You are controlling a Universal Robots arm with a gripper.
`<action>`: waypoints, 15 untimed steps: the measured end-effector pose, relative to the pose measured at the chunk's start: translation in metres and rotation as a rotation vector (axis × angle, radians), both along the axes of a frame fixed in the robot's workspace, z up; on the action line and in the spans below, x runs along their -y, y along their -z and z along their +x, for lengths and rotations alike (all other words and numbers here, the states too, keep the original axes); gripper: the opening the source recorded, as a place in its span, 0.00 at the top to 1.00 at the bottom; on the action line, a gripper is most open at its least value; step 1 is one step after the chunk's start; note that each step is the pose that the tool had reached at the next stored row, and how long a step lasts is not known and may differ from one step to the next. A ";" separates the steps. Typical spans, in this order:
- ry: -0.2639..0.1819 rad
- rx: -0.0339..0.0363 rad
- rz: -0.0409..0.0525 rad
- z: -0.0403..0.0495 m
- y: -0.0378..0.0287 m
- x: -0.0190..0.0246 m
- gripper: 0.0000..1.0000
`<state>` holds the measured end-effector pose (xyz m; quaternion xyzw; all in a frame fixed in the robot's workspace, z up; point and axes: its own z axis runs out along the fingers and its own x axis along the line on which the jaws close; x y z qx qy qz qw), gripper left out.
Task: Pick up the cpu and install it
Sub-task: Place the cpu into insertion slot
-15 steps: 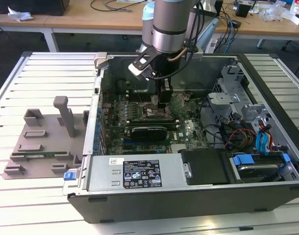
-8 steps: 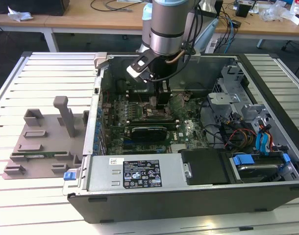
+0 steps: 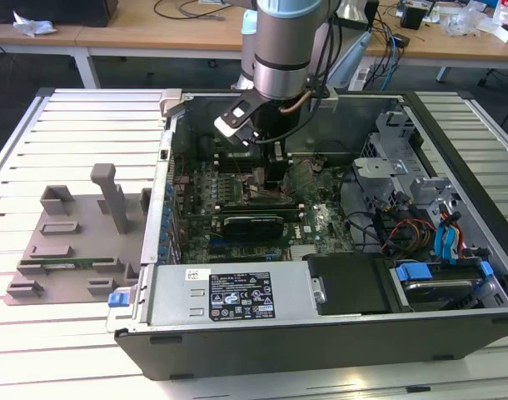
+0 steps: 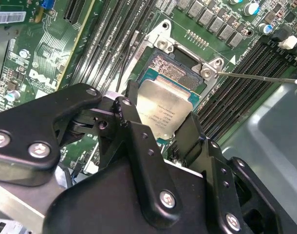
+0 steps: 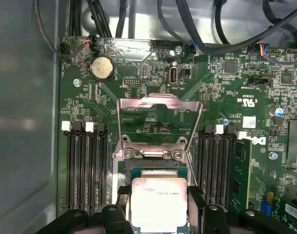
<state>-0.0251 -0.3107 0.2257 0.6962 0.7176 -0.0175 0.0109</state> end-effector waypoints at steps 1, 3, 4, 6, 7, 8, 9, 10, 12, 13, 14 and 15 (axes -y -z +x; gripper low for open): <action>0.000 0.0000 0.0001 -0.0002 0.0022 -0.0005 0.45; 0.000 0.0000 0.0001 -0.0004 0.0040 -0.0010 0.45; 0.000 0.0000 0.0001 -0.0005 0.0052 -0.0015 0.45; 0.000 0.0000 0.0001 -0.0011 0.0096 -0.0025 0.45; 0.000 0.0000 0.0000 -0.0015 0.0117 -0.0026 0.45; 0.000 0.0000 0.0000 -0.0022 0.0133 -0.0026 0.45; 0.000 0.0000 0.0000 -0.0035 0.0147 -0.0026 0.45; 0.000 0.0000 0.0000 -0.0046 0.0159 -0.0026 0.45; 0.000 0.0000 0.0000 -0.0061 0.0176 -0.0025 0.45; 0.000 -0.0001 -0.0001 -0.0065 0.0191 -0.0019 0.45; 0.000 0.0000 0.0000 -0.0065 0.0208 -0.0011 0.45; 0.000 0.0000 0.0001 -0.0065 0.0221 -0.0004 0.45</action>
